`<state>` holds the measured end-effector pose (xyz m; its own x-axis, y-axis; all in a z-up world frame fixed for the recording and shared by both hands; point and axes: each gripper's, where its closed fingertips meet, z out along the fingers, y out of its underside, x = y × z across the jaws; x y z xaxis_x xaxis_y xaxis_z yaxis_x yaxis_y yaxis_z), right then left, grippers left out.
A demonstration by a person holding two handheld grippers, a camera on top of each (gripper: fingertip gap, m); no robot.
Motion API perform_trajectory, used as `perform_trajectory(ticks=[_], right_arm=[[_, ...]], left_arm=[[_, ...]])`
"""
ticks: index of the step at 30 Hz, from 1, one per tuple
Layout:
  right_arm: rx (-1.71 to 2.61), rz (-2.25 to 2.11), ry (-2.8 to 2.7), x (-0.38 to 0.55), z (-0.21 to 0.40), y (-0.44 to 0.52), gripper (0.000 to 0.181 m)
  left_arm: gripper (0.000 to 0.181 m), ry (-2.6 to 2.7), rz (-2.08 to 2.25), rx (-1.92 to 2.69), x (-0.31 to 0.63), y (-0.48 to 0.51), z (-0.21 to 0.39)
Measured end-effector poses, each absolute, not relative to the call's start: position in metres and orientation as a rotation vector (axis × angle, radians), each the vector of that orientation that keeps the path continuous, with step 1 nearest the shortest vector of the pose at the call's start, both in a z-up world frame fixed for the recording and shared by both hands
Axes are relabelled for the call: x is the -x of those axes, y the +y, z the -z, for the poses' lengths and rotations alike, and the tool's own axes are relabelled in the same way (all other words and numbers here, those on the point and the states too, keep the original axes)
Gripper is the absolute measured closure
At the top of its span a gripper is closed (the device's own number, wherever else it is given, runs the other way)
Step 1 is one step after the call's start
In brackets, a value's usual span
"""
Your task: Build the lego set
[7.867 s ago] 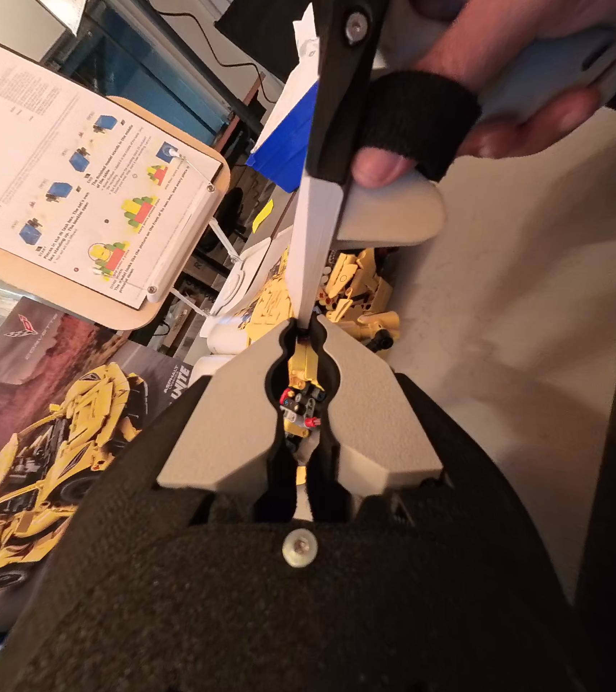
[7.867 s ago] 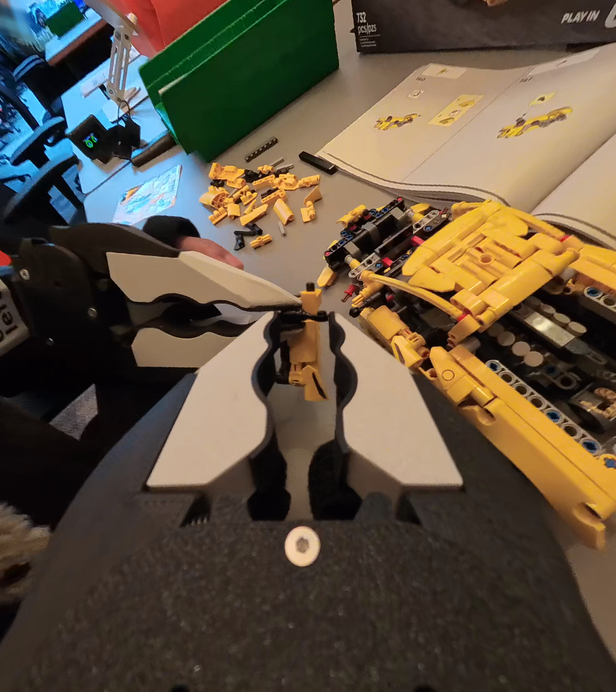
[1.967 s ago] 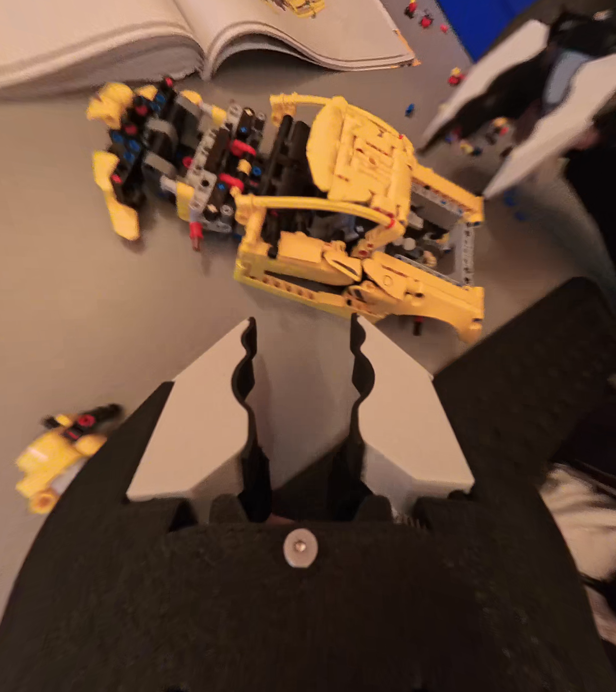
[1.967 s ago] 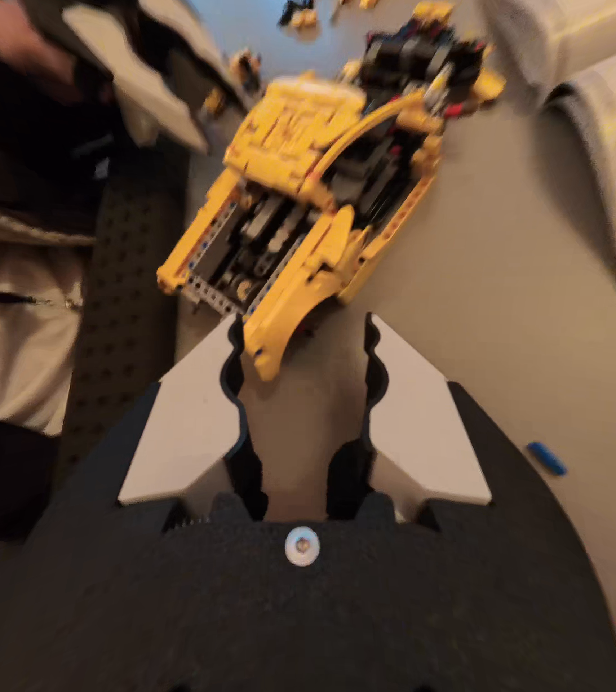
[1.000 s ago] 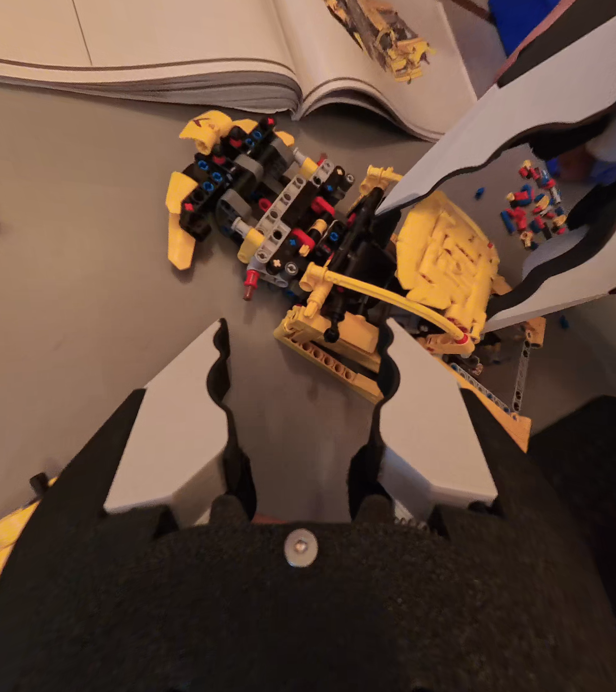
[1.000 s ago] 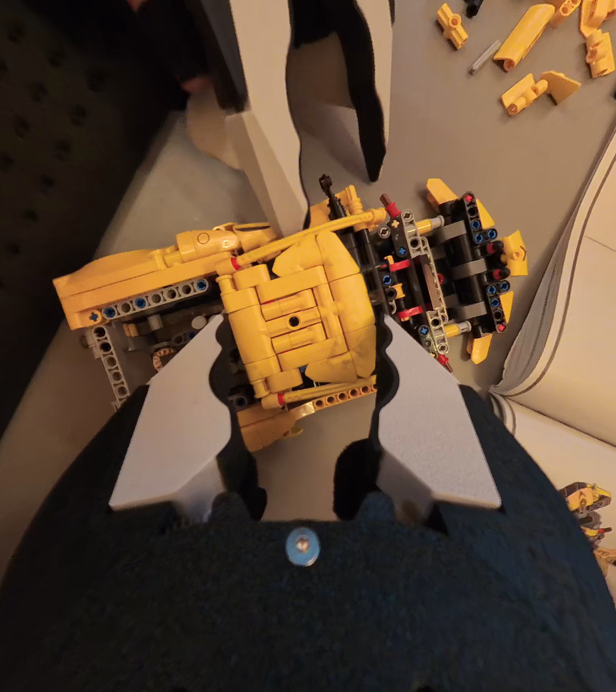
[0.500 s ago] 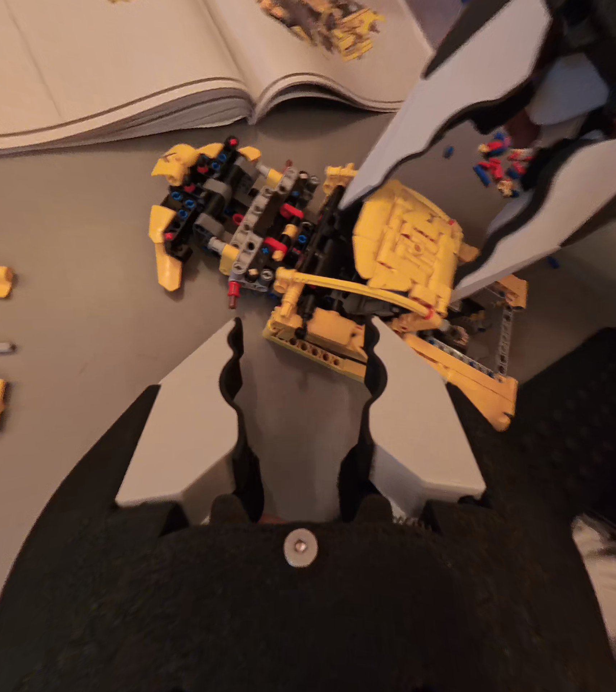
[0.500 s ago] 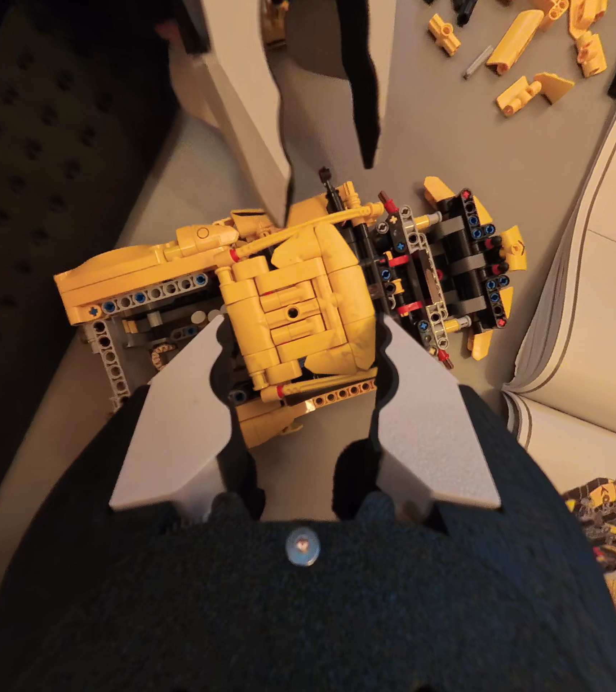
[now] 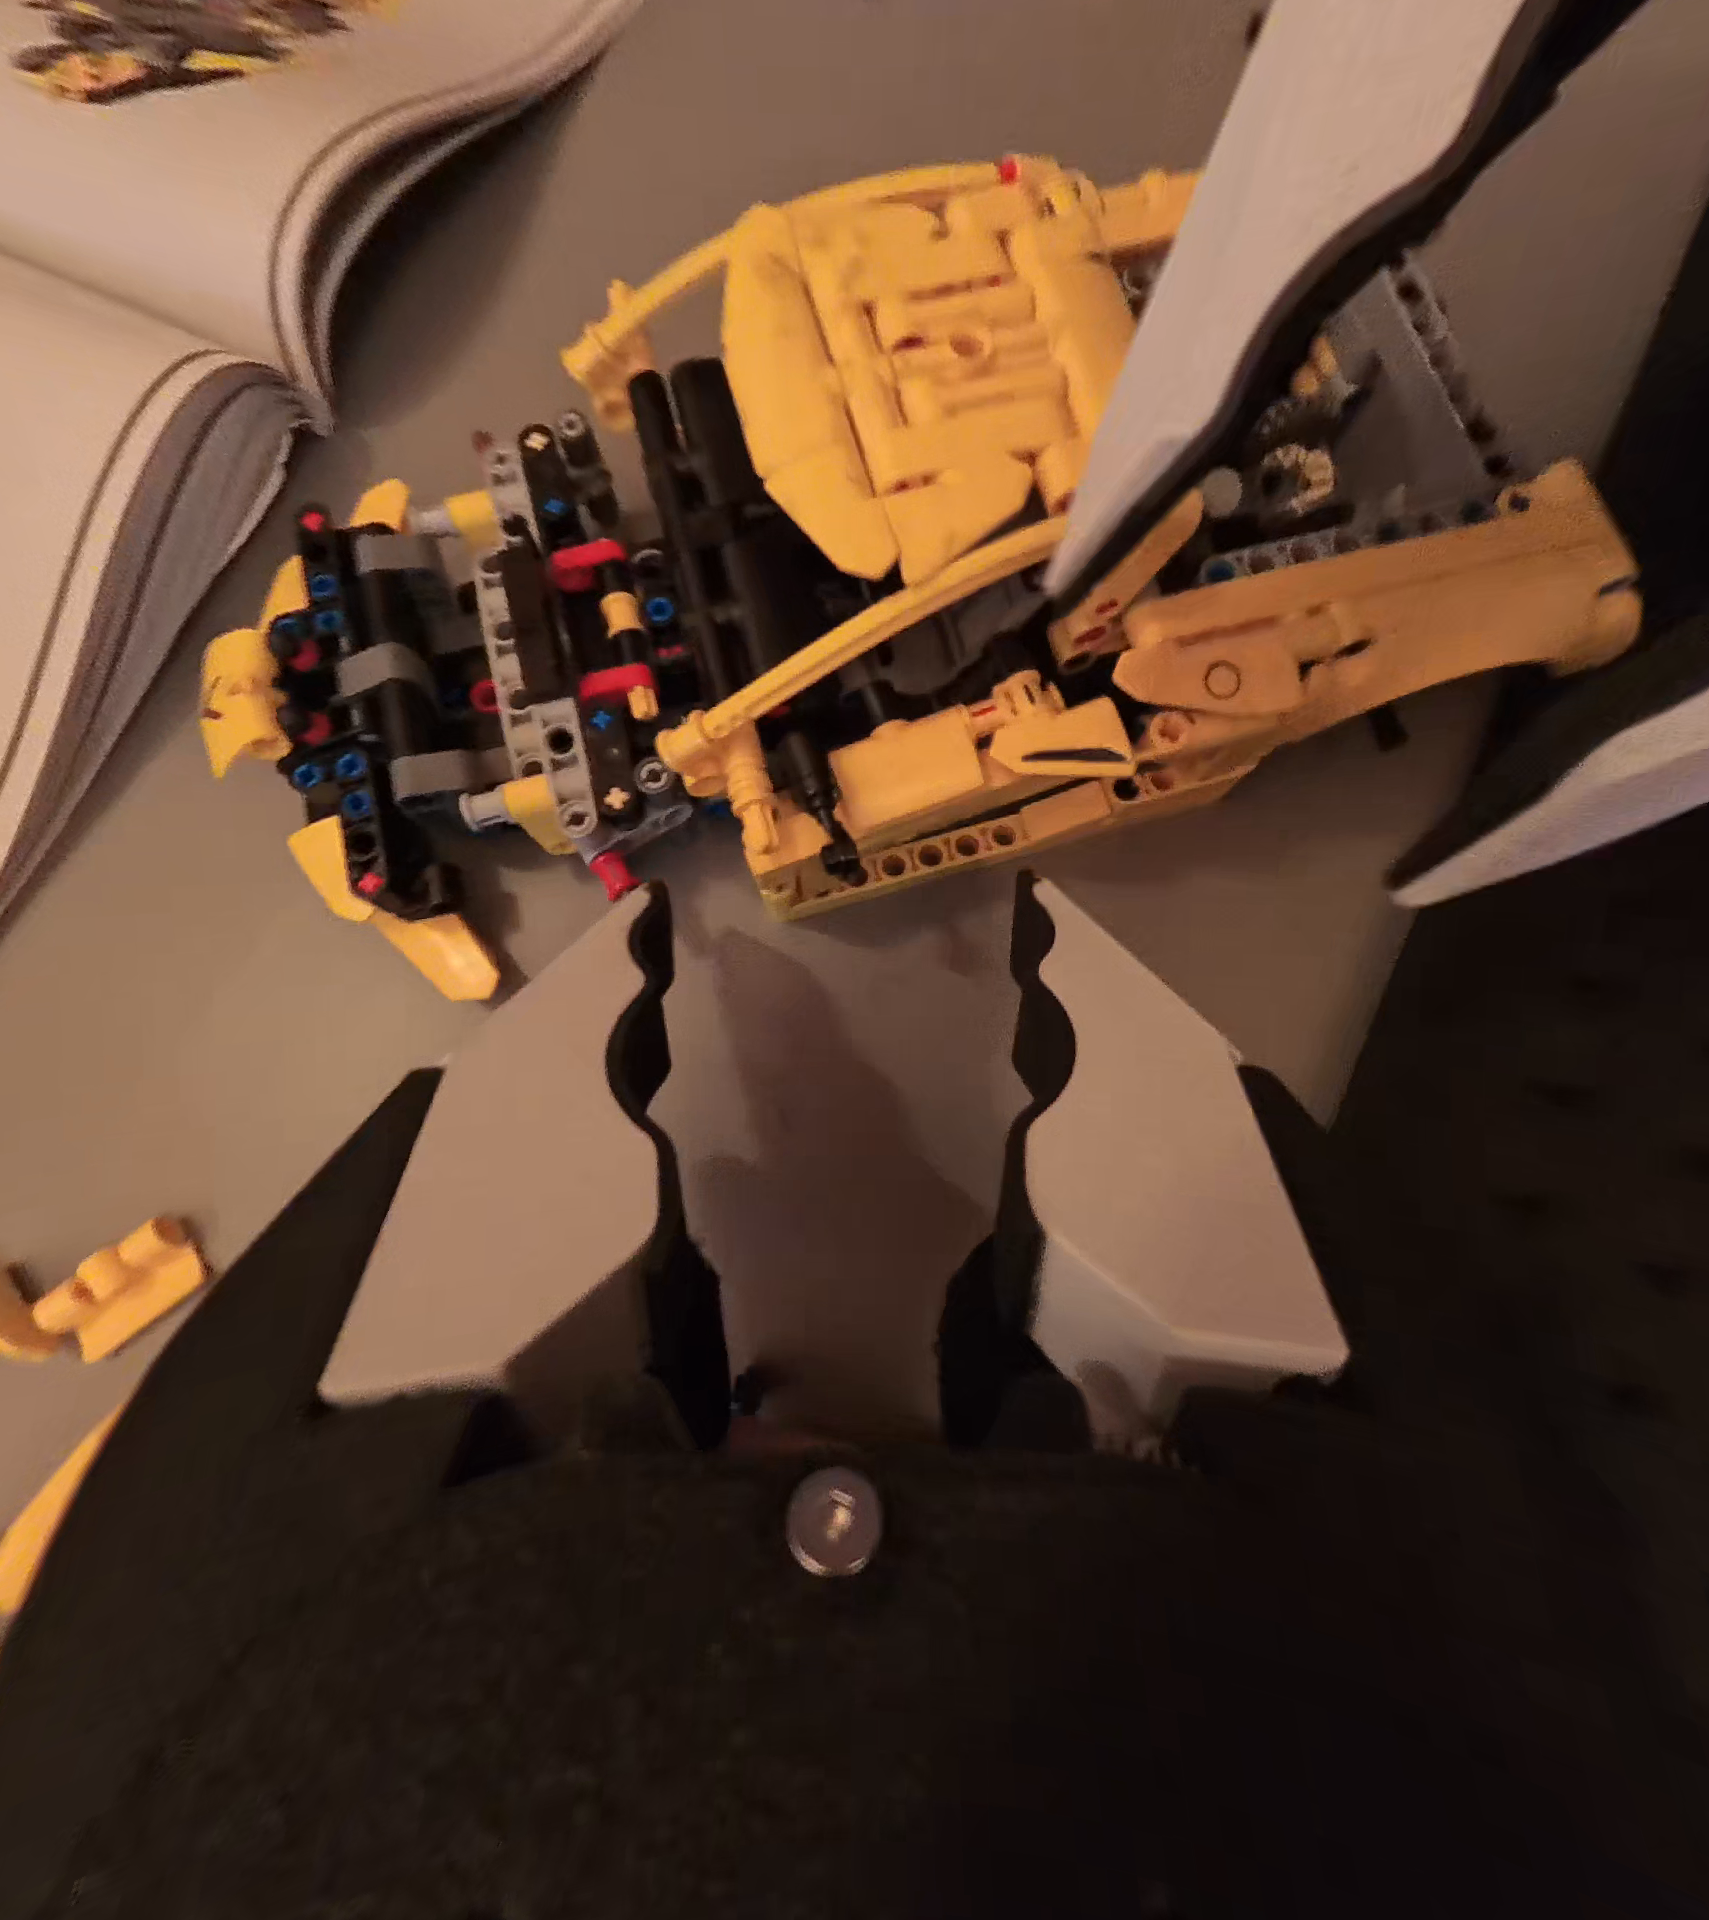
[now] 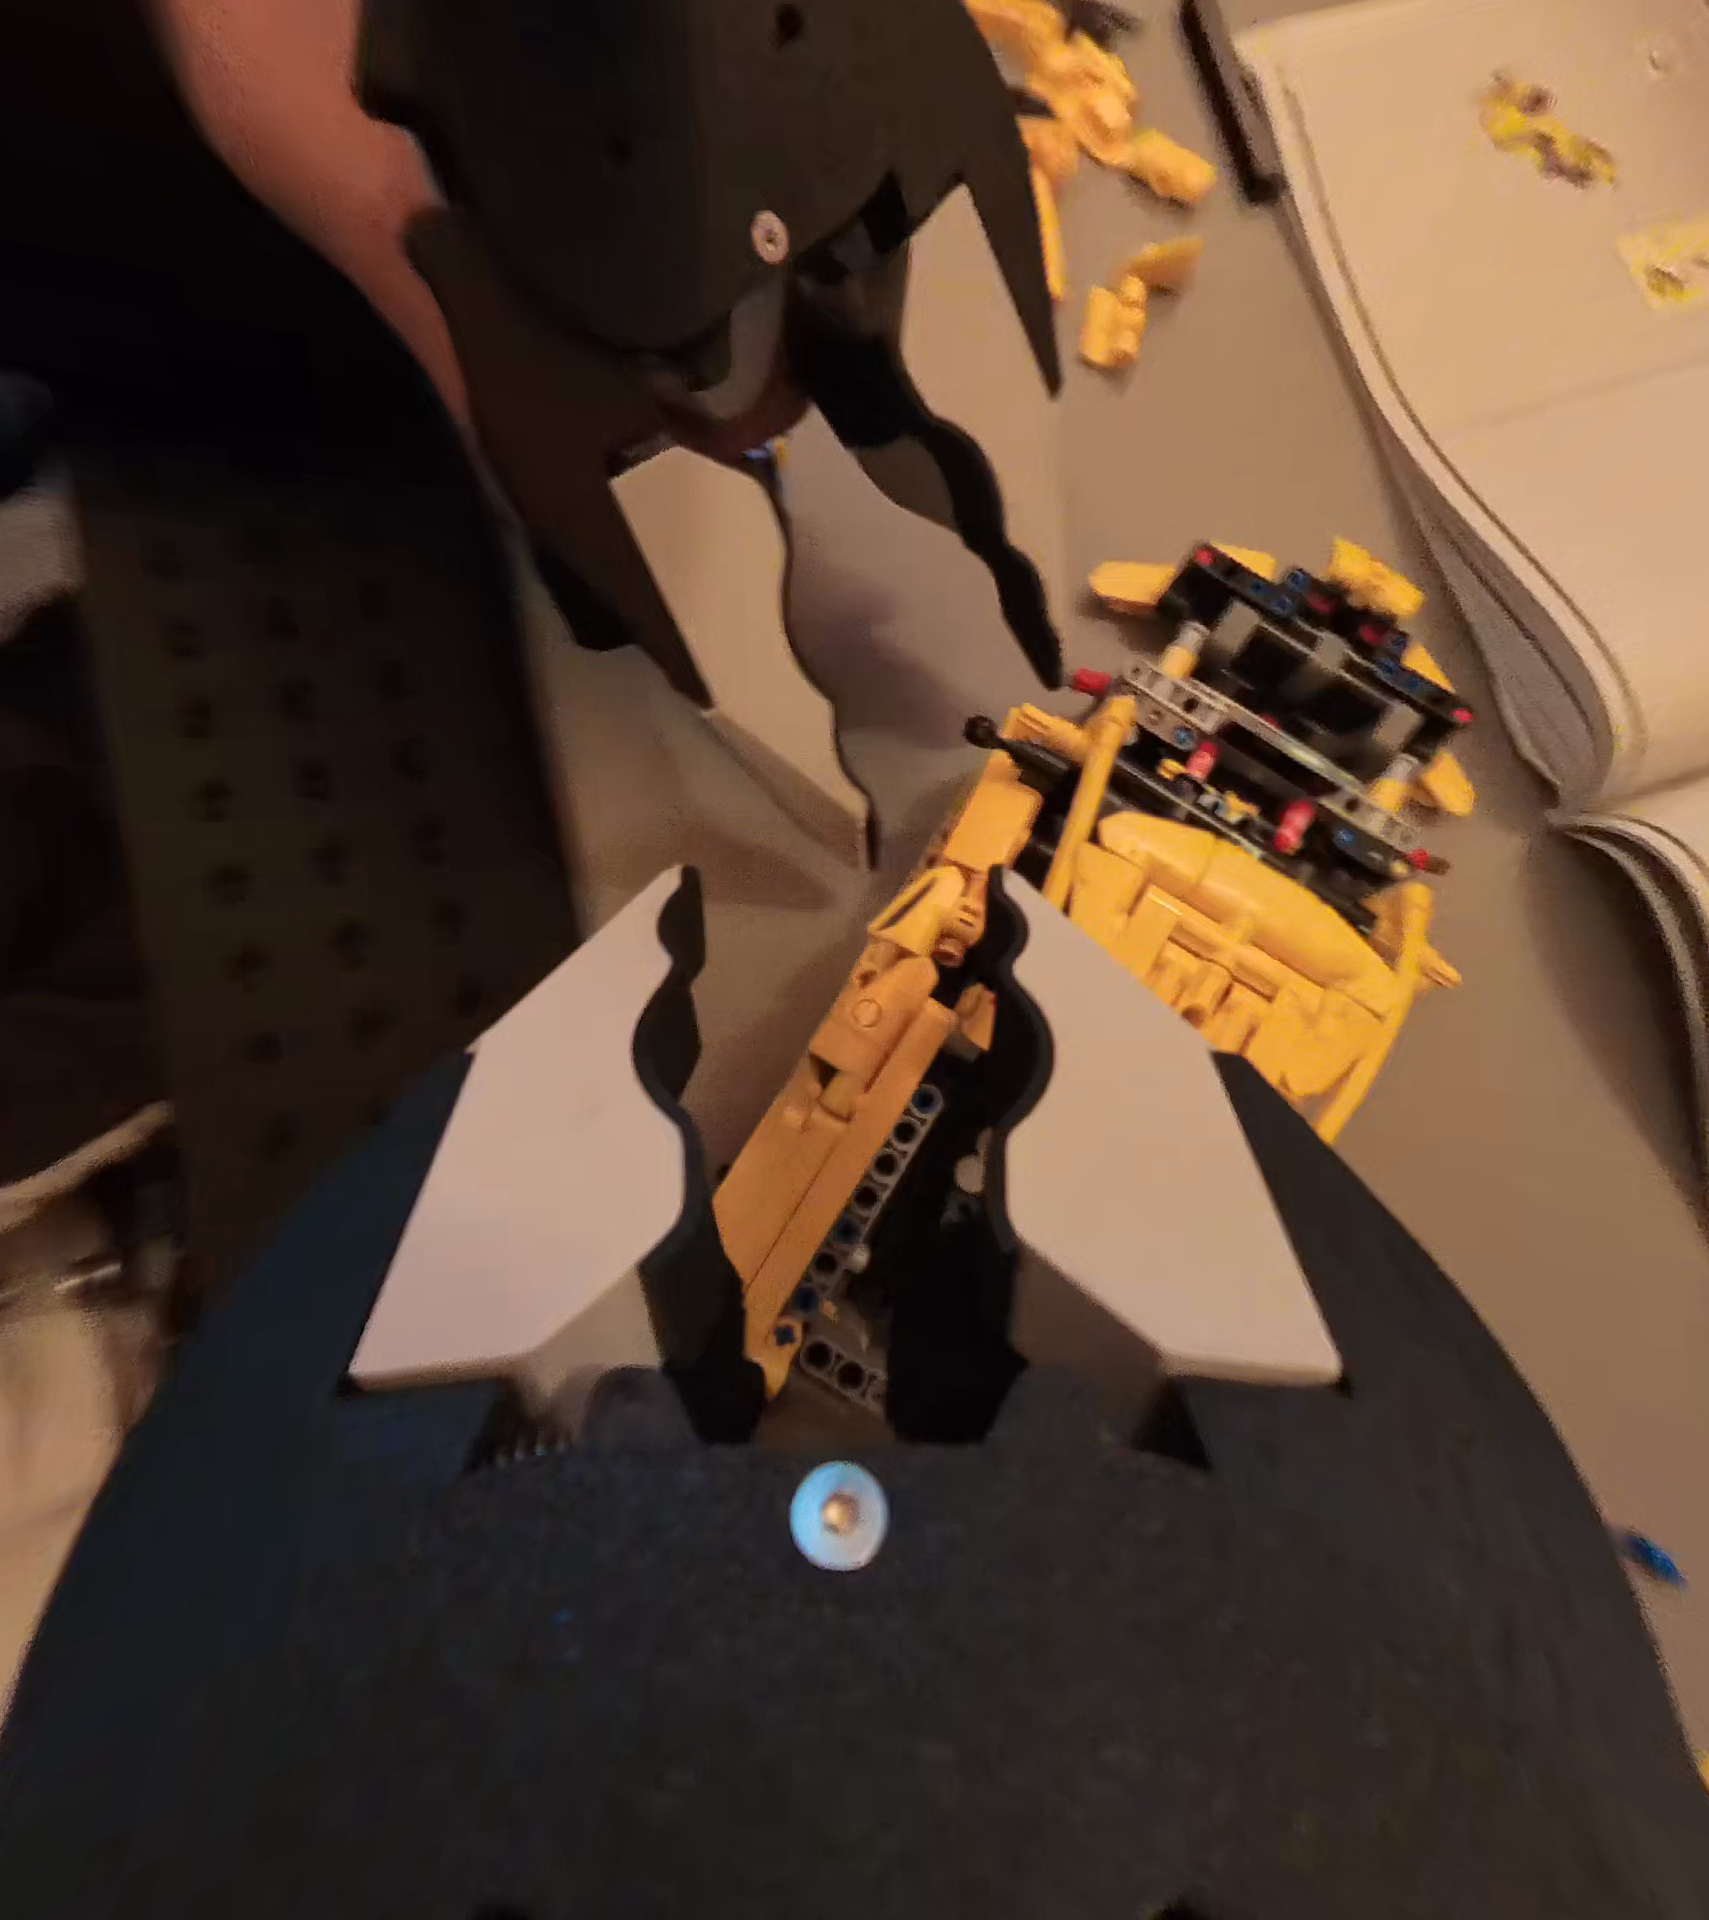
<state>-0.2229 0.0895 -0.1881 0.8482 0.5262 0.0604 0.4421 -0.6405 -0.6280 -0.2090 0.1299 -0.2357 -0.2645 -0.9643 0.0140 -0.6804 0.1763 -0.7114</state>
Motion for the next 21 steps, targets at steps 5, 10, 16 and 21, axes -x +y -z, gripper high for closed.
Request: perform_trajectory(ticks=[5,10,16,21], right_arm=[[2.414,0.219,-0.670,0.213,0.213,0.096,0.141],[2.376,0.451,-0.739,0.195,0.214,0.099,0.166],[2.449,0.464,-0.782,0.194,0.218,0.101,0.171],[2.505,0.379,-0.691,0.198,0.213,0.101,0.172]], left_arm=[[0.122,2.149,0.825,1.426,0.207,0.117,0.239],[0.130,2.195,0.710,1.300,0.203,0.120,0.242],[0.137,2.173,0.679,1.334,0.199,0.134,0.247],[0.144,2.187,0.728,1.352,0.196,0.129,0.248]])
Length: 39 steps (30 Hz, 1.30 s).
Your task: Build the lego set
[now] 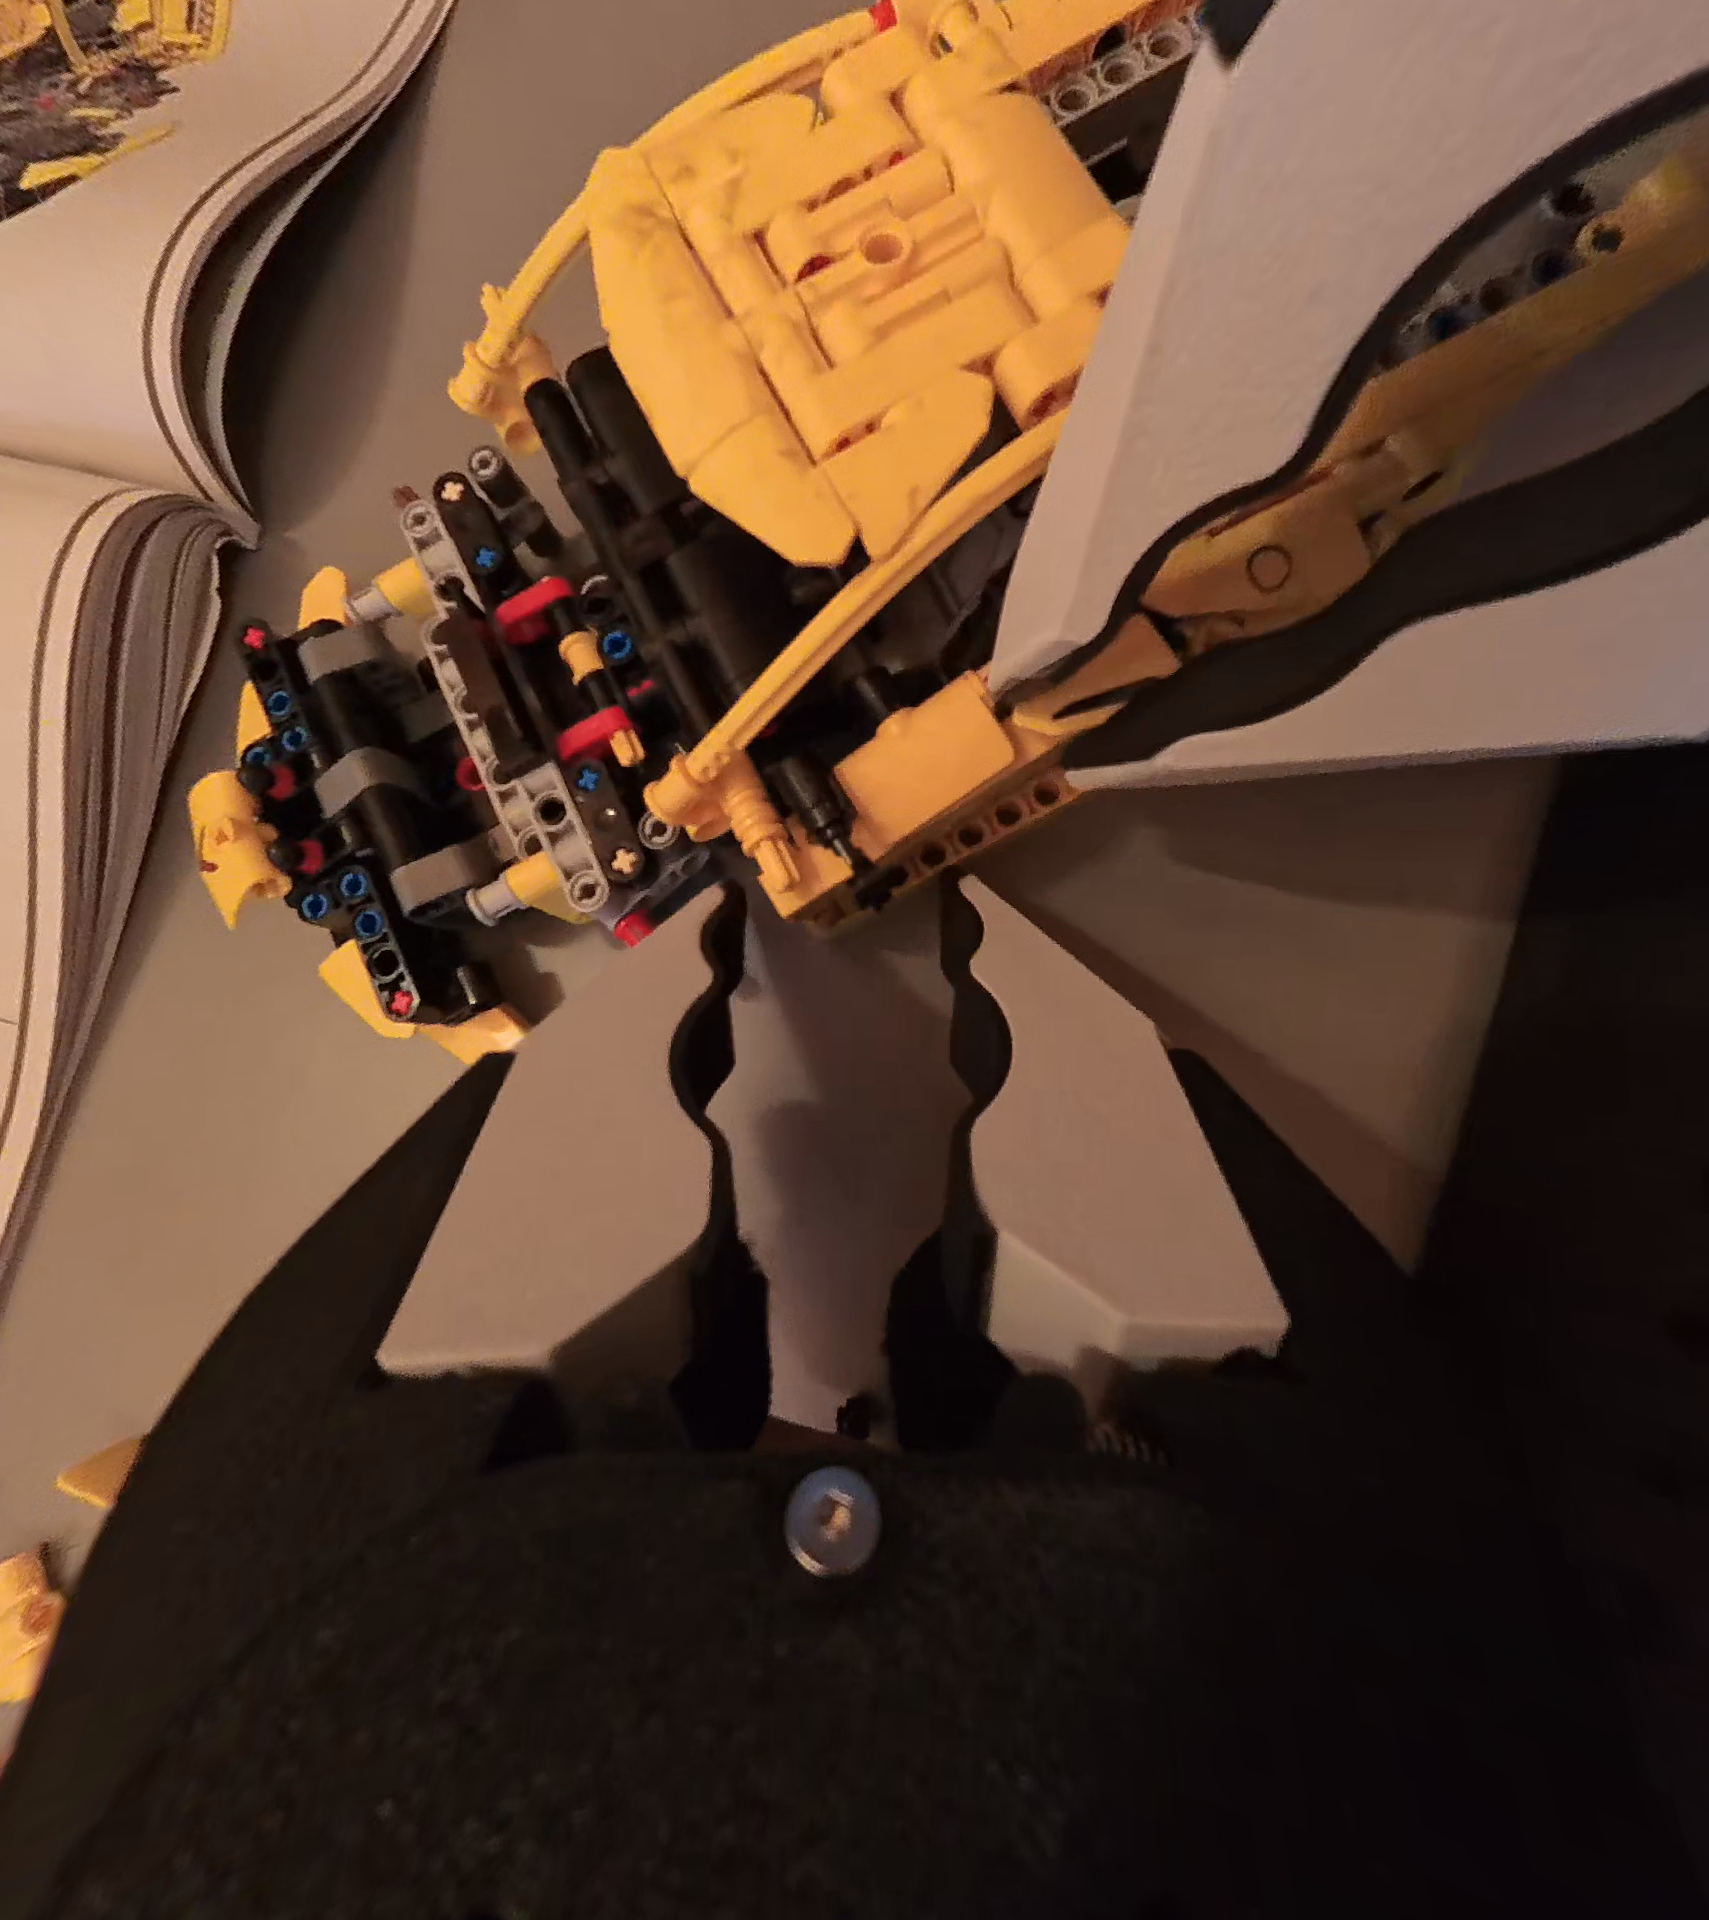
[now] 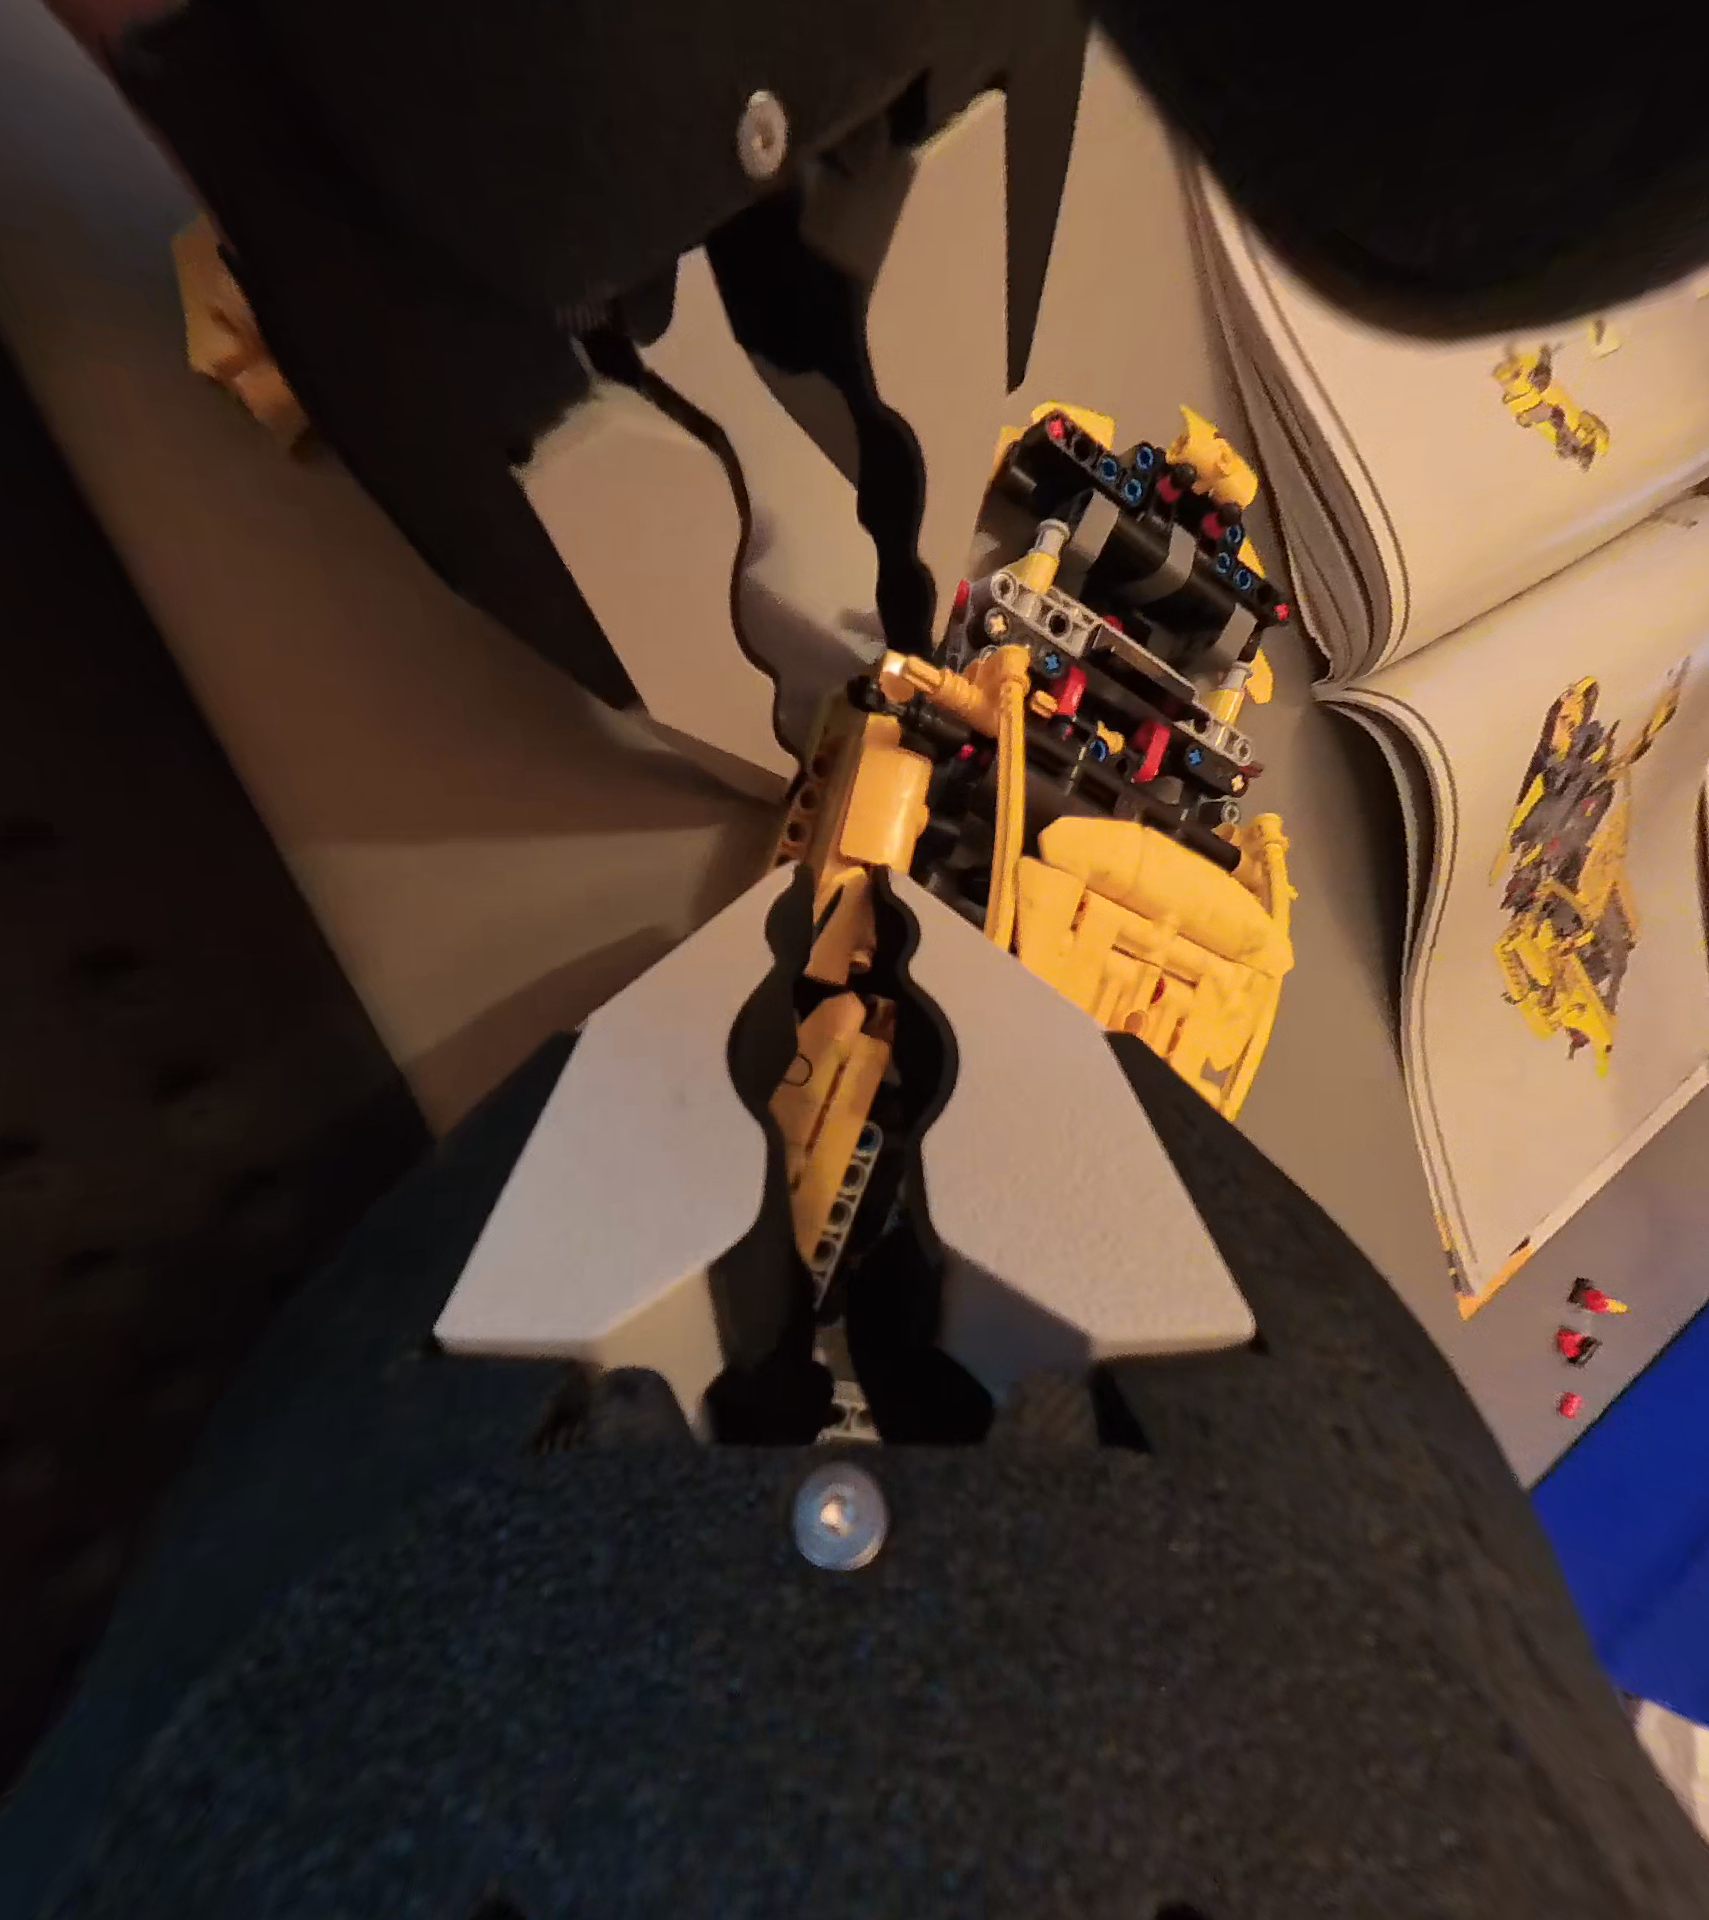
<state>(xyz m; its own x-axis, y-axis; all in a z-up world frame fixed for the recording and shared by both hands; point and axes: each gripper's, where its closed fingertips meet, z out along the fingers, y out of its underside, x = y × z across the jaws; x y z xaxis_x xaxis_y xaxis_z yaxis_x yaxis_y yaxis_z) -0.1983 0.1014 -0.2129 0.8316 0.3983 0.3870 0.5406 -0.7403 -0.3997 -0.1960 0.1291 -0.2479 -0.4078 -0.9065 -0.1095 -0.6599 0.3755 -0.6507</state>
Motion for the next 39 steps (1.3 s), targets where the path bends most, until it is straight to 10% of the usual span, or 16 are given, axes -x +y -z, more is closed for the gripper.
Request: perform_trajectory(ticks=[17,23,39], right_arm=[[2.635,-0.078,-0.357,0.216,0.215,0.096,0.181],[2.620,0.083,-0.428,0.209,0.211,0.096,0.144],[2.693,-0.247,-0.201,0.216,0.217,0.101,0.160]], left_arm=[[0.150,2.202,0.750,1.313,0.199,0.125,0.248],[0.150,2.206,0.757,1.300,0.205,0.129,0.244],[0.150,2.110,0.844,1.390,0.206,0.147,0.234]])
